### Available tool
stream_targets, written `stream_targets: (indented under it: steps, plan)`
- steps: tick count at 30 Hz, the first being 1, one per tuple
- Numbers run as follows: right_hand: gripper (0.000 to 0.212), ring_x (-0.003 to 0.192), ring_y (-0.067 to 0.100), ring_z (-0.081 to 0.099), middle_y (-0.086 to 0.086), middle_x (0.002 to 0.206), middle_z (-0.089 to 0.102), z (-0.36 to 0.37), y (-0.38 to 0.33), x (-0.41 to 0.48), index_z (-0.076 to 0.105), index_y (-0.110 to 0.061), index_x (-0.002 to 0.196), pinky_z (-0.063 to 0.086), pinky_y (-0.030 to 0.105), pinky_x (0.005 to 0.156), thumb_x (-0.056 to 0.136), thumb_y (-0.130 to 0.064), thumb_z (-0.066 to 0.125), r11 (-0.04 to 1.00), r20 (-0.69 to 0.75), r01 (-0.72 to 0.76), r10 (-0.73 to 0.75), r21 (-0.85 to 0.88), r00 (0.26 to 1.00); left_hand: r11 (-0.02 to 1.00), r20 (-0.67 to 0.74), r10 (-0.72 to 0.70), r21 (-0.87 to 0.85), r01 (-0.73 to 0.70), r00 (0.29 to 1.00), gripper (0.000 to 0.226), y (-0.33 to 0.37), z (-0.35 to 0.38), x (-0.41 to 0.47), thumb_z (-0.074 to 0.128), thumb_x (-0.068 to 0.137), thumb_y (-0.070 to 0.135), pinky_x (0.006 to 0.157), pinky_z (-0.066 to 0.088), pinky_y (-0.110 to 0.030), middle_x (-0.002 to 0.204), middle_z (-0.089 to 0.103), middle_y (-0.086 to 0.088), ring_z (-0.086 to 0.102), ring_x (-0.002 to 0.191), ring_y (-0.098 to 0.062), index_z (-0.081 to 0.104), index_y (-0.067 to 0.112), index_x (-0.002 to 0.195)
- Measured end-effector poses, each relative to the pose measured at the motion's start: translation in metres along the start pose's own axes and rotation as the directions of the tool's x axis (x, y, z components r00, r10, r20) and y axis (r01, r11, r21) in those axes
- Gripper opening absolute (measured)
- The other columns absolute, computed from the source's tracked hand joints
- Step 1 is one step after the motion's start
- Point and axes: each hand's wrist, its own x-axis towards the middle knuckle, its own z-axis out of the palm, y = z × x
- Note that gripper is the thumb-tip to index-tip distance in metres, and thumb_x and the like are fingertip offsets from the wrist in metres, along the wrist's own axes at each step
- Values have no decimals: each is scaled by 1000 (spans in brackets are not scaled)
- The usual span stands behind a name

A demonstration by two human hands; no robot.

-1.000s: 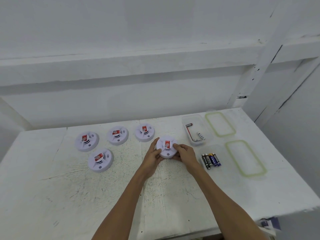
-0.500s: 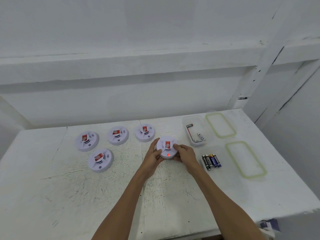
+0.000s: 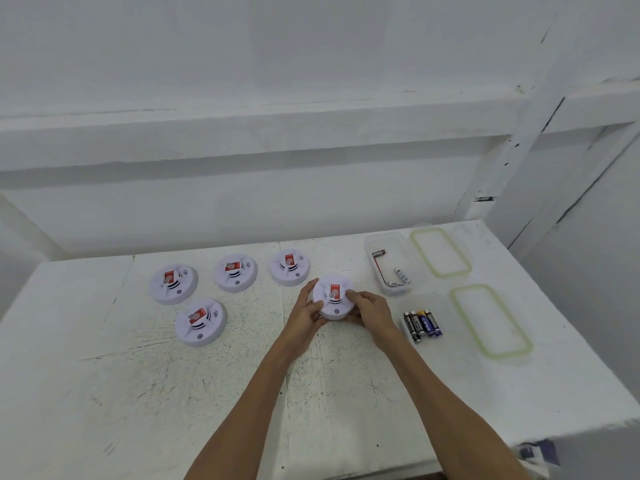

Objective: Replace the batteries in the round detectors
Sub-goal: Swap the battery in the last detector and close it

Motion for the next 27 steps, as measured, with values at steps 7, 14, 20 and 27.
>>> stream_targets:
  steps: [7, 14, 20, 27]
  plan:
    - [25, 91, 28, 73, 14, 97, 76, 0, -1, -1, 75, -5, 96, 60, 30, 70, 92, -29, 69, 1000, 13, 7, -7, 3, 1000, 999, -6, 12, 38, -12, 1000, 43, -1, 0, -1, 45, 104, -1, 89, 61, -35, 141, 60, -7, 63, 126, -29, 51, 29, 134]
    - [25, 90, 26, 74, 12, 97, 76, -1, -1, -1, 76, -7, 98, 61, 32, 72, 92, -31, 69, 1000, 20, 17, -17, -12, 1000, 999, -11, 14, 35, -13, 1000, 45, -4, -3, 3, 45, 104, -1, 94, 61, -40, 147, 56, -12, 61, 130, -33, 49, 26, 140]
    - [25, 91, 27, 74, 14, 96, 76, -1, 0, 0, 75, -6, 98, 62, 33, 73, 92, -30, 69, 1000, 26, 17, -17, 7, 1000, 999, -2, 13, 35, -13, 1000, 46, -3, -3, 3, 45, 104, -1, 95, 60, -39, 148, 55, -11, 60, 131, -32, 47, 26, 142]
    - [26, 90, 28, 74, 14, 96, 76, -1, 0, 0, 75, -5, 98, 61, 32, 71, 92, -29, 69, 1000, 24, 17, -17, 11, 1000, 1000, 0, 4, 22, -4, 1000, 47, -4, -4, 3, 45, 104, -1, 95, 60, -39, 147, 57, -11, 61, 130, -32, 49, 27, 141]
